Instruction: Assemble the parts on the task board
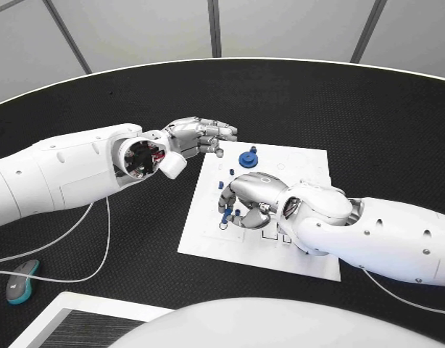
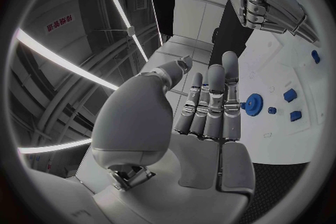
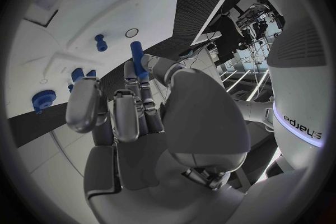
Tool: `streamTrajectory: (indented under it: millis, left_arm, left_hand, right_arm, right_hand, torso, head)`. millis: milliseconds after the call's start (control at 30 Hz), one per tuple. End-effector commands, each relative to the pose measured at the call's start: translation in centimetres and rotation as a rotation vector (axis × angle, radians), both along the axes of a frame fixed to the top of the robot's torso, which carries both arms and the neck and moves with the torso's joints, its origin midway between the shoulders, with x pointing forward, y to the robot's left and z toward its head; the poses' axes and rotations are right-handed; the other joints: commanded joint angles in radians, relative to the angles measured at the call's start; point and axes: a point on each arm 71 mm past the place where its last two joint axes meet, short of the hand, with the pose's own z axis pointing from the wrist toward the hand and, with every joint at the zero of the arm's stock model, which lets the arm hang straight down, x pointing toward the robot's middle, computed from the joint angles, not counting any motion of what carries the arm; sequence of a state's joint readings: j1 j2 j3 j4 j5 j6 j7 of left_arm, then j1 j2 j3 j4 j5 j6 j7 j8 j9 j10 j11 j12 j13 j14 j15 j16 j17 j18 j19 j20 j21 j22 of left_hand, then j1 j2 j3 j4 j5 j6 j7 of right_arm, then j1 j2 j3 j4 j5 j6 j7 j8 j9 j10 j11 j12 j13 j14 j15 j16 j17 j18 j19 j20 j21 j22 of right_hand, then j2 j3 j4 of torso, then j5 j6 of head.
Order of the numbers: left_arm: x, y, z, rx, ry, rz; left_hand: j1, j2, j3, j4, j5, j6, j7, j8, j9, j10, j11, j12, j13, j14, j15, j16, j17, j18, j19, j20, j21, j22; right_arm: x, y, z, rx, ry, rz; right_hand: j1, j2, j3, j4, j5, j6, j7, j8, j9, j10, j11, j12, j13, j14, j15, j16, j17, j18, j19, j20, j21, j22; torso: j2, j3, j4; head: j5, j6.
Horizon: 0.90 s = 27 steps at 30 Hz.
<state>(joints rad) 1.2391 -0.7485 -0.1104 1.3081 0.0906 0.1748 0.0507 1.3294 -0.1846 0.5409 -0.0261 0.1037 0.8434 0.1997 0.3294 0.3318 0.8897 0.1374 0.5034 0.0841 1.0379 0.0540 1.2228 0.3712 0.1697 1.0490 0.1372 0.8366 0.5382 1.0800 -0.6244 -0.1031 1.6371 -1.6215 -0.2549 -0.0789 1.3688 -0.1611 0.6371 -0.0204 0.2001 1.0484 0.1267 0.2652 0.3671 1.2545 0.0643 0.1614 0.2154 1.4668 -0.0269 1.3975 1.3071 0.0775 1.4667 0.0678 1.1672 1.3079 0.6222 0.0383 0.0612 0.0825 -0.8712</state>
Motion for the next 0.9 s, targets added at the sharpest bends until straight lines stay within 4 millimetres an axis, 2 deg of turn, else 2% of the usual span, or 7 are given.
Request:
streamTrajectory:
  millis: [33,633,900]
  left_arm:
    - [0.0,0.03,0.0,0.0,0.0,0.0]
    - [-0.02,0.02,0.0,0.0,0.001,-0.001]
    - [-0.04,0.03,0.01,0.0,0.001,-0.001]
  left_hand:
    - [0.003,0.01,-0.004,0.002,0.006,-0.005,-0.002,-0.001,0.001,-0.007,-0.003,0.006,0.001,-0.01,0.001,0.0,-0.001,0.015,-0.003,0.002,-0.007,-0.002]
    - [0.003,0.01,-0.004,0.002,0.006,-0.005,-0.002,-0.001,0.001,-0.007,-0.003,0.006,0.001,-0.01,0.001,0.0,-0.001,0.015,-0.003,0.002,-0.007,-0.002]
    - [0.003,0.01,-0.004,0.002,0.006,-0.005,-0.002,-0.001,0.001,-0.007,-0.003,0.006,0.001,-0.01,0.001,0.0,-0.001,0.015,-0.003,0.002,-0.007,-0.002]
  right_arm:
    - [-0.03,0.07,-0.15,-0.004,0.004,0.002]
    - [0.06,0.34,-0.69,-0.019,0.016,0.001]
    - [0.22,0.49,-0.79,-0.022,0.016,-0.001]
  right_hand:
    - [0.007,0.002,0.003,-0.006,0.006,0.001,0.003,0.001,0.001,0.023,-0.015,0.004,0.001,0.052,-0.006,0.001,0.0,0.005,0.016,-0.006,-0.003,0.006]
    - [0.007,0.003,0.003,-0.007,0.007,0.0,0.004,0.0,0.001,0.022,-0.014,0.003,0.001,0.051,-0.005,0.0,-0.001,0.005,0.016,-0.005,-0.004,0.006]
    - [0.007,0.003,0.003,-0.007,0.007,0.0,0.004,0.0,0.001,0.022,-0.014,0.003,0.001,0.051,-0.005,0.0,-0.001,0.005,0.016,-0.005,-0.004,0.006]
  torso:
    - [0.0,0.0002,0.0006]
    - [0.0,-0.0015,0.0008]
    - [-0.001,-0.0008,0.0004]
  head:
    - [0.002,-0.001]
    - [0.007,-0.001]
    - [0.008,-0.001]
